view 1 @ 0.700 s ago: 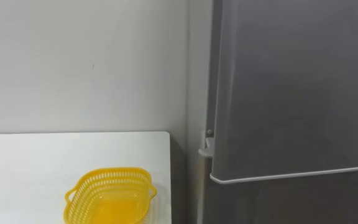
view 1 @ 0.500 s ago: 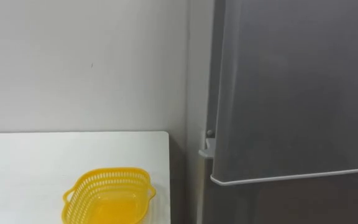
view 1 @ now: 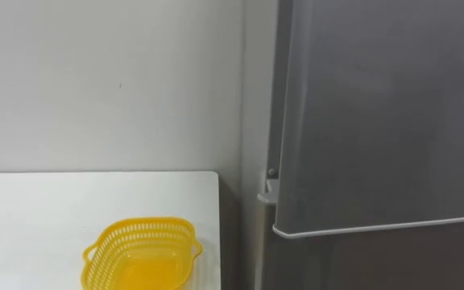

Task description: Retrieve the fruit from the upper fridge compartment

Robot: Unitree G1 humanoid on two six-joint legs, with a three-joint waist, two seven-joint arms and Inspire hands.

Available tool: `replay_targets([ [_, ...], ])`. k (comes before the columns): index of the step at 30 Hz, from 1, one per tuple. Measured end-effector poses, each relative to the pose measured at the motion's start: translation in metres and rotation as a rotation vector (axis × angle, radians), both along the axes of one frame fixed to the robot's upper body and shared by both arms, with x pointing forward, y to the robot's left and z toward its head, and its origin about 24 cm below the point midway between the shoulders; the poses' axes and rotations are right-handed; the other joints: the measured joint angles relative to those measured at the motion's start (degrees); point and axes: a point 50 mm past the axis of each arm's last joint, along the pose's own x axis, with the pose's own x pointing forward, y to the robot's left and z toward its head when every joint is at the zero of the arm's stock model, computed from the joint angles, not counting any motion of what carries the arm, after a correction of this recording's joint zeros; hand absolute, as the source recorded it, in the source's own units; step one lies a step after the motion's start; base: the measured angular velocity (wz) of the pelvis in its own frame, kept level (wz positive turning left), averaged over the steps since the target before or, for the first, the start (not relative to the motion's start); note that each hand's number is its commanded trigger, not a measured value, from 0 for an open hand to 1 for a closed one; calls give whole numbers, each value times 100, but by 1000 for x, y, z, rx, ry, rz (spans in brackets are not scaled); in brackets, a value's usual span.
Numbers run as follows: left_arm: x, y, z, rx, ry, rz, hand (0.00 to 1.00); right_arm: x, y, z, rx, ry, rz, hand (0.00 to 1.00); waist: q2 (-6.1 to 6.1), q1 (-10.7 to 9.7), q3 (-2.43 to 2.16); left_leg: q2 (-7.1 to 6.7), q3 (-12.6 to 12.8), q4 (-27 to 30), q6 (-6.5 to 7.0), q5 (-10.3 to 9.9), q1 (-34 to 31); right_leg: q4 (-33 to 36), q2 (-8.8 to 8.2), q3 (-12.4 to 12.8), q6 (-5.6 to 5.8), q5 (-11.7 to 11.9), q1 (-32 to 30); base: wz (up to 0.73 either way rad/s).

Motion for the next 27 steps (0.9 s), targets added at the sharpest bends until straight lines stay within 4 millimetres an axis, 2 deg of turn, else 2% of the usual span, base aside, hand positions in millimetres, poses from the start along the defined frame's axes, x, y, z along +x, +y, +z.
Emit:
replay_targets([
  [8,0,2,0,27,-29,73,0,-4,4,-1,13,12,-32,0,36,-11,-4,1,2,-23,0,-1,17,10,-3,-14,0,0,15,0],
  [13,-6,3,1,32,-55,256,0,-9,4,-1,9,36,-42,0,37,-9,-4,-1,-3,-36,-1,-2,4,5,-2,-36,0,0,13,0],
  [18,-9,5,1,46,-74,367,0,-10,3,-1,6,43,-57,0,39,22,-6,-3,-4,-30,-2,-2,-8,27,0,-41,-1,2,12,1],
  [23,-14,8,2,85,-102,552,0,-5,2,-1,0,19,-87,0,51,32,-3,-6,-17,-24,-2,-2,-11,11,-3,-37,0,1,11,0],
  [27,-10,14,4,126,-186,797,0,-2,0,-1,-13,-4,-108,0,74,20,7,-5,-24,-16,-2,-2,-21,-12,-4,-48,0,1,6,0],
])
